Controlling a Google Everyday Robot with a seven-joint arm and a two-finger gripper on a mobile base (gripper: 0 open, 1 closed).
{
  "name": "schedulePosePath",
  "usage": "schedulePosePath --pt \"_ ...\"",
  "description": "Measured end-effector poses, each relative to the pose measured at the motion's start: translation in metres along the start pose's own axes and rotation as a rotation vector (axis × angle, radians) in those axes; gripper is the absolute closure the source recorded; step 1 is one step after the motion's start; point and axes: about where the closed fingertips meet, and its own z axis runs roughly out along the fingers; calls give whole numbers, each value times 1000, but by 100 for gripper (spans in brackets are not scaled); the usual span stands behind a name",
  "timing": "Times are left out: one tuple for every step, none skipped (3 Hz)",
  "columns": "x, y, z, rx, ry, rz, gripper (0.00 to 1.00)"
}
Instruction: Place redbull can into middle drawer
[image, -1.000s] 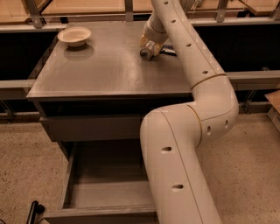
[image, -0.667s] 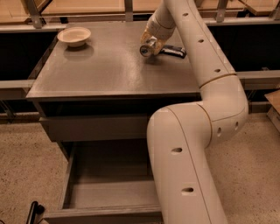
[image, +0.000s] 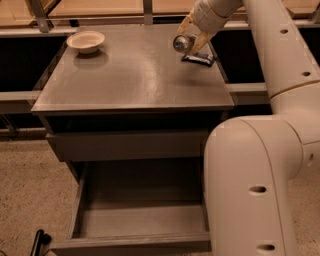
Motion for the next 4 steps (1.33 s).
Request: schedulePosePath --pt "-2 -4 -75 127 47 87 100" --pt "-15 -18 -123 229 81 74 100" --pt "-15 -18 -123 230 81 74 100" --pt "-26 -16 -123 251 33 144 100"
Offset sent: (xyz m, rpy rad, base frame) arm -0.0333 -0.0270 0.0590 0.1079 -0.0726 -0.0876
